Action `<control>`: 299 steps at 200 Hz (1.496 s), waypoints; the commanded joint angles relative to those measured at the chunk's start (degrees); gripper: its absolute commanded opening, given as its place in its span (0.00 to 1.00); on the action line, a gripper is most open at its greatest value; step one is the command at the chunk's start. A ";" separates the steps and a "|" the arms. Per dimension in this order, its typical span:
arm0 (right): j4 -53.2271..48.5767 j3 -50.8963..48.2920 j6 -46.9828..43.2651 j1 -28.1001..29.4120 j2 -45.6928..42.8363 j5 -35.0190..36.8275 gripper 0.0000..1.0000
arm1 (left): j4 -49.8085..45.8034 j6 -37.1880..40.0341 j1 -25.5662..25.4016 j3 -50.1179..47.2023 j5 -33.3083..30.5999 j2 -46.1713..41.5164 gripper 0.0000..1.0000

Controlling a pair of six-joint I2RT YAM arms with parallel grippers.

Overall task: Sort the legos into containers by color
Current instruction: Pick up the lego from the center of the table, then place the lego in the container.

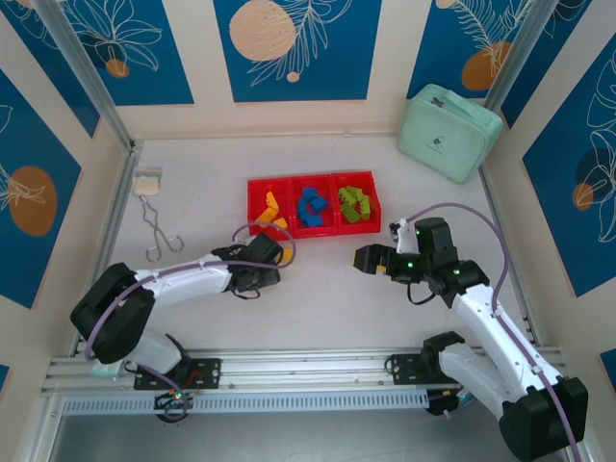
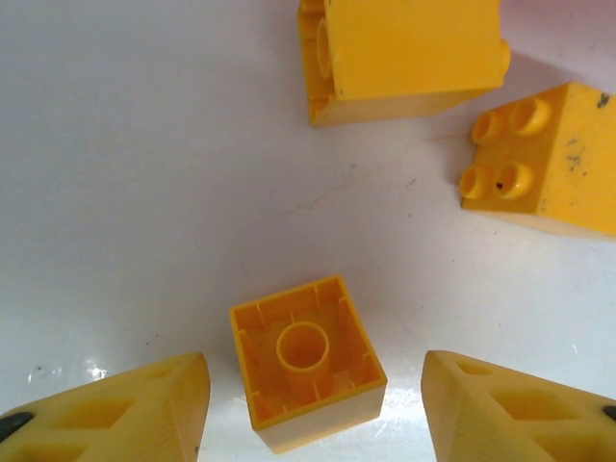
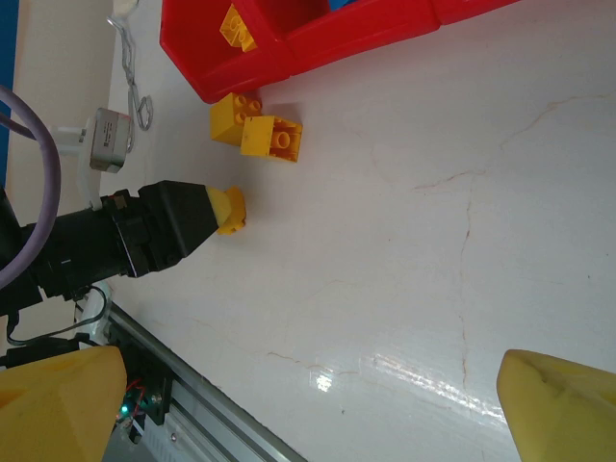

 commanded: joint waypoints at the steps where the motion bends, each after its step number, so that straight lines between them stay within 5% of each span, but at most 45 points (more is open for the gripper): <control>1: -0.31 -0.26 0.69 -0.01 0.69 -0.96 0.99 | -1.83 -0.80 -0.47 1.19 -1.71 1.60 0.58; 59: -1.98 0.52 0.67 0.02 0.21 -0.29 0.99 | 0.93 -2.01 -0.53 -1.31 -0.30 2.38 0.49; 89: -1.47 -1.34 2.18 0.01 -1.90 1.05 0.99 | 0.65 -2.20 -0.70 -3.07 -1.39 -0.53 0.33; 154: -2.10 -1.09 2.97 -0.12 -1.25 2.66 0.99 | -2.02 1.93 -1.14 -2.02 -3.06 -6.71 0.28; 213: -2.85 -0.48 3.20 -0.08 -1.23 3.26 0.99 | -8.80 13.84 -0.21 12.93 -8.17 -2.58 0.34; 284: -5.45 0.72 2.74 -0.41 -2.65 4.01 0.99 | -13.34 26.24 9.94 38.10 -0.32 19.66 0.36; 299: -6.99 0.64 2.05 -0.52 -4.45 4.89 0.99 | -13.63 27.79 10.82 41.93 0.61 22.44 0.42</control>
